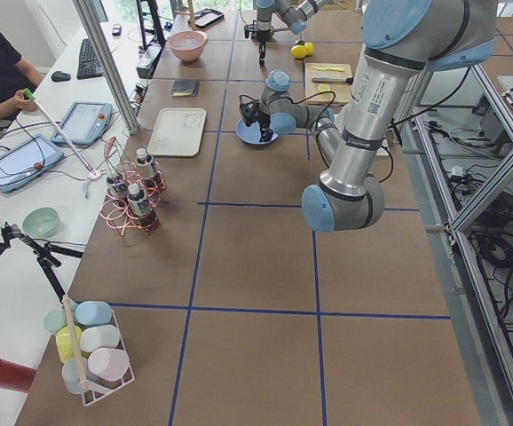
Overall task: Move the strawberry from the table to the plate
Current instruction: 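Release the plate with the left gripper while the right grasps the strawberry, then carry the strawberry over the plate with right gripper while left arm withdraws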
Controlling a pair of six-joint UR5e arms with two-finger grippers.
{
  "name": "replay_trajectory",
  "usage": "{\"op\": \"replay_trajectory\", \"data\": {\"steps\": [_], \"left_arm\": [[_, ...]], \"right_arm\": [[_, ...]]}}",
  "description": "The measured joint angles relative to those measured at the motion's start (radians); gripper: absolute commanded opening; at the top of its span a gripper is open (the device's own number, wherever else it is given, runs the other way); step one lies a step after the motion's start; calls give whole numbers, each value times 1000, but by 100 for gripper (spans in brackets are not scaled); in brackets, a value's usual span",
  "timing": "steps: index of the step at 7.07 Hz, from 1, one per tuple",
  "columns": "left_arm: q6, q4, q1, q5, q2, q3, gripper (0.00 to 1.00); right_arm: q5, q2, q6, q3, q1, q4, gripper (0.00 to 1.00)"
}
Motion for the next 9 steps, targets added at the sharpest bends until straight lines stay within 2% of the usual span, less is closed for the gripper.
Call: {"op": "replay_trajectory", "data": {"steps": [2, 4, 6, 7, 9], "left_arm": [[19, 9, -26, -5, 9, -19, 100], [170, 103, -107, -46, 27, -64, 100], [418, 178, -204, -92, 91, -99, 100], [574, 191, -272, -130, 149, -116, 100], [926, 212, -437, -221, 246, -112, 100]], "right_arm": [[29, 1, -4, 54, 19, -20, 0], [73, 53, 2, 171, 45, -158, 0], [79, 223, 66, 231, 21, -350, 0], [66, 315, 144, 235, -28, -405, 0], [-37, 525, 301, 200, -167, -519, 0]]}}
